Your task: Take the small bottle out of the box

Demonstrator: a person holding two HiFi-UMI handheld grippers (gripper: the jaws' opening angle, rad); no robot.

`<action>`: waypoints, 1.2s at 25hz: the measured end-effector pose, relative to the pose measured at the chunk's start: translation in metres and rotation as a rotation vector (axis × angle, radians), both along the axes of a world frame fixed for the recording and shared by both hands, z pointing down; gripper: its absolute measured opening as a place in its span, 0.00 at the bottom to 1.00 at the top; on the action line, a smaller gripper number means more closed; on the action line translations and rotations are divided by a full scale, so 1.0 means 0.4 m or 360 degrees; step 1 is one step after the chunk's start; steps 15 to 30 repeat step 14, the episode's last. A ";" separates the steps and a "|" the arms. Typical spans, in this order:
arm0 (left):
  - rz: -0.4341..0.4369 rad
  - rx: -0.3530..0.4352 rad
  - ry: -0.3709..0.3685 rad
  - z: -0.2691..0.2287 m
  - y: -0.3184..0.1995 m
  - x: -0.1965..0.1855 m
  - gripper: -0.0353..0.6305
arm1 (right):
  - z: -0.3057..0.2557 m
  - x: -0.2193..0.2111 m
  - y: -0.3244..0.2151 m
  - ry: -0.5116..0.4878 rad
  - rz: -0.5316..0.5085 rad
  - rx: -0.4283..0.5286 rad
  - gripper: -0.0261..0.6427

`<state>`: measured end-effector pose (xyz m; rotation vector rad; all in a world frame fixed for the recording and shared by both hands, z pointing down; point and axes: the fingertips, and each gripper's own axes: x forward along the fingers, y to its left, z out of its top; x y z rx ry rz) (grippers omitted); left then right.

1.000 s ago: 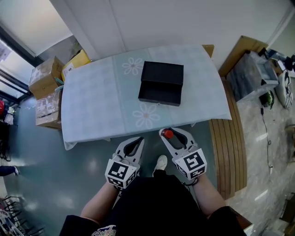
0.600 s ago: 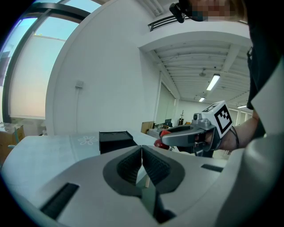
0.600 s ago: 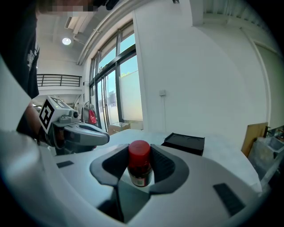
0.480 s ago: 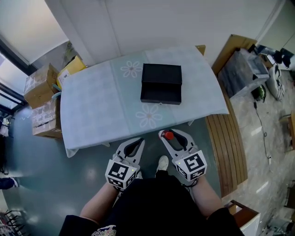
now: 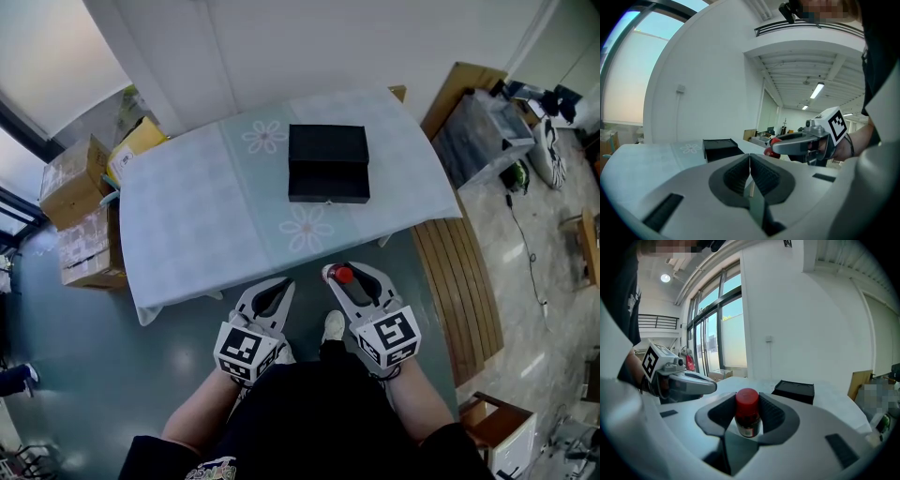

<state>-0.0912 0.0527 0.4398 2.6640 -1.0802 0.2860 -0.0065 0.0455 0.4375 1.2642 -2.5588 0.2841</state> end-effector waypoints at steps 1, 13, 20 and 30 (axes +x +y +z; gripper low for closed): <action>0.0003 -0.0002 0.0001 0.000 0.003 -0.004 0.09 | -0.001 -0.004 0.004 0.0001 0.0004 0.0000 0.28; 0.0024 0.0006 0.0007 -0.004 0.034 -0.020 0.09 | -0.013 -0.023 0.033 0.0004 0.0022 0.0023 0.28; 0.0025 0.0005 0.0006 -0.004 0.036 -0.019 0.09 | -0.015 -0.023 0.034 0.0004 0.0021 0.0025 0.28; 0.0025 0.0005 0.0006 -0.004 0.036 -0.019 0.09 | -0.015 -0.023 0.034 0.0004 0.0021 0.0025 0.28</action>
